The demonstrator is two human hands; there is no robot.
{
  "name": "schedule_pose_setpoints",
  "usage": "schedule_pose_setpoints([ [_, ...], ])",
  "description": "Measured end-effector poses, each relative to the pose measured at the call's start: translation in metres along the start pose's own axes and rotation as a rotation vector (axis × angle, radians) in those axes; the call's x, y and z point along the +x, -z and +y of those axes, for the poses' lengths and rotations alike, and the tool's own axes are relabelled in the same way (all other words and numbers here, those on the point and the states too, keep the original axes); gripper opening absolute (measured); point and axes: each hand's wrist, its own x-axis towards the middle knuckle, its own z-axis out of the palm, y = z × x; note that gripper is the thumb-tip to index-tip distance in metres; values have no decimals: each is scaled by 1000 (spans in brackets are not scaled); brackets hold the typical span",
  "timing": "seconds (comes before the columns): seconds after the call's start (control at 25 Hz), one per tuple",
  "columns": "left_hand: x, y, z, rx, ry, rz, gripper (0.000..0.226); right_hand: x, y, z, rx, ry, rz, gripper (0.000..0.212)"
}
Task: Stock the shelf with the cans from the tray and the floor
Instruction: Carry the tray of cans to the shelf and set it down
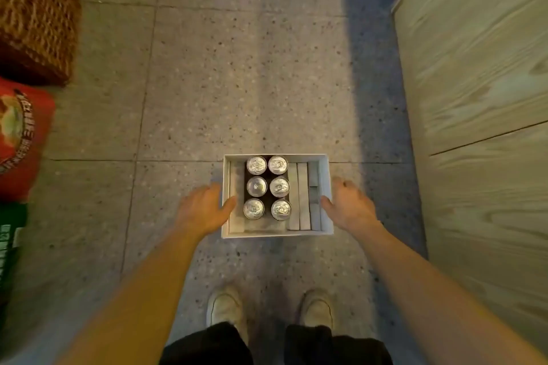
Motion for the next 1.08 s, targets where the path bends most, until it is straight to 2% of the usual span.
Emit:
schedule_pose_setpoints([
  [0.08, 12, -13, -3, -35, 83, 49, 84, 18, -21, 5, 29, -18, 47, 48],
  [0.2, 34, -45, -7, -185, 199, 79, 60, 48, -58, 15, 82, -64, 65, 46],
  [0.28, 46, -72, -7, -434, 237, 106, 41, 60, -84, 19, 274, -74, 114, 44],
  [0.4, 60, -97, -1, -742, 345, 244, 26, 67, -111, 20, 752, -100, 183, 38],
  [0.48, 62, -102, 3, -771, 391, 331, 25, 71, -117, 17, 910, -139, 210, 35],
  [0.64, 60, -97, 3, -742, 397, 360, 28, 69, -113, 14, 994, -209, 227, 18],
  [0.8, 60, -88, 4, -682, 381, 352, 33, 60, -103, 10, 1019, -237, 243, 35],
  [0.96, 41, -59, 13, -684, 377, 349, 33, 38, -77, 7, 1022, -234, 255, 36],
  [1.08, 8, -15, 27, -709, 384, 334, 35, 1, -31, 2, 1016, -241, 250, 34],
])
